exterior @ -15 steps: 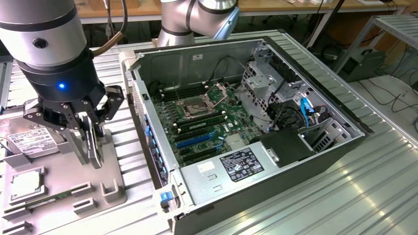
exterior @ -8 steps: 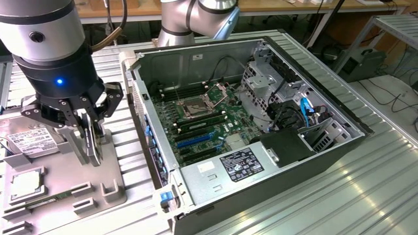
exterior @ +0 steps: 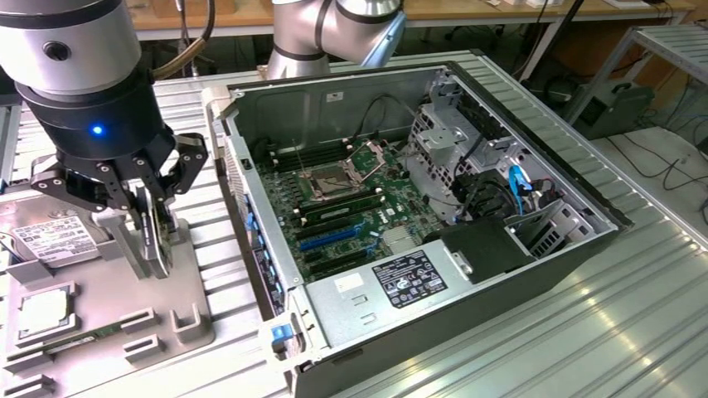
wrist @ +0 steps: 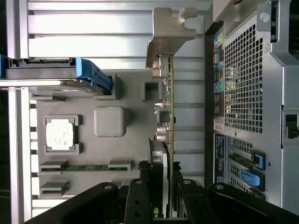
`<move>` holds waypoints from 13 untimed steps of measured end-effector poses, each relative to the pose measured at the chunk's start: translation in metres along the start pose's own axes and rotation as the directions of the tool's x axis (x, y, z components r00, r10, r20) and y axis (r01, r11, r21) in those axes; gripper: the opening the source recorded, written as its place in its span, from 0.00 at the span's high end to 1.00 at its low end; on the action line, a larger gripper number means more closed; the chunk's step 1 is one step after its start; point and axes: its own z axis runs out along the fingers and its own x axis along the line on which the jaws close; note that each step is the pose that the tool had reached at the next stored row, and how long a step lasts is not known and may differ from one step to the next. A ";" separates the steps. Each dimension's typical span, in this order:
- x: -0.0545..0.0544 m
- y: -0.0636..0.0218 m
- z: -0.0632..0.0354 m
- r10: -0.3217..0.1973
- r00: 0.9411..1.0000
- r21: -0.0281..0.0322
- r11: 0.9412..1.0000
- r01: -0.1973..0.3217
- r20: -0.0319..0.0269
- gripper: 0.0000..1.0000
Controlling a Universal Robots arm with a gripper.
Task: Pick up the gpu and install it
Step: 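Pick up the gpu and move the gpu toward the slot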
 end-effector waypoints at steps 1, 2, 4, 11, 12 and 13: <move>0.000 0.0000 -0.0008 0.000 1.000 0.000 1.000 0.000 0.000 0.72; 0.000 0.0001 -0.0014 0.000 1.000 -0.001 1.000 0.000 0.000 0.72; 0.000 0.0001 -0.0028 0.000 1.000 -0.001 1.000 0.000 0.000 0.72; 0.000 0.0003 -0.0070 0.000 1.000 -0.004 1.000 0.000 0.000 0.72; 0.000 0.0003 -0.0076 0.000 1.000 -0.004 1.000 0.000 0.000 0.72; 0.000 0.0004 -0.0083 0.000 1.000 -0.004 1.000 0.000 0.000 0.72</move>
